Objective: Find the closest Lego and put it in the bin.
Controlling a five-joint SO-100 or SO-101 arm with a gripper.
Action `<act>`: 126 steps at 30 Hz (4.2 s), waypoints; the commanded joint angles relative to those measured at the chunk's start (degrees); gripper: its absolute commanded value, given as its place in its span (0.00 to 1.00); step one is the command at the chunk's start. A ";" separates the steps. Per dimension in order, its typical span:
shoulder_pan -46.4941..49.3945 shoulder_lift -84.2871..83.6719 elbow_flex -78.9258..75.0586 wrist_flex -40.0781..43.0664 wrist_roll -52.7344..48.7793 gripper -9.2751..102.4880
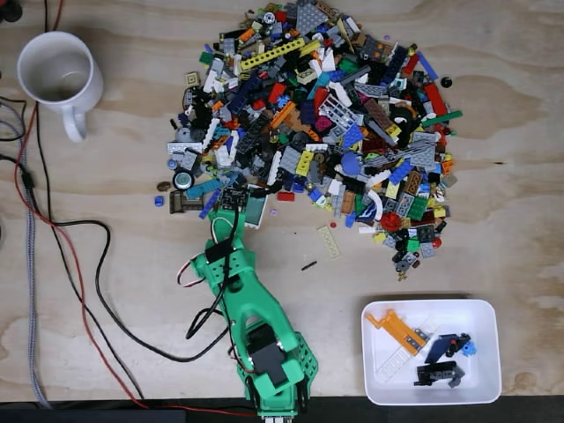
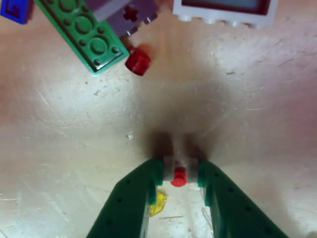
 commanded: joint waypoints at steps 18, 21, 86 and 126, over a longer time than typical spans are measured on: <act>-1.76 2.81 0.88 5.71 2.37 0.19; -2.29 6.06 1.14 7.47 2.99 0.19; -0.35 6.42 3.52 0.70 0.62 0.11; 59.68 0.79 -14.59 16.79 -1.58 0.20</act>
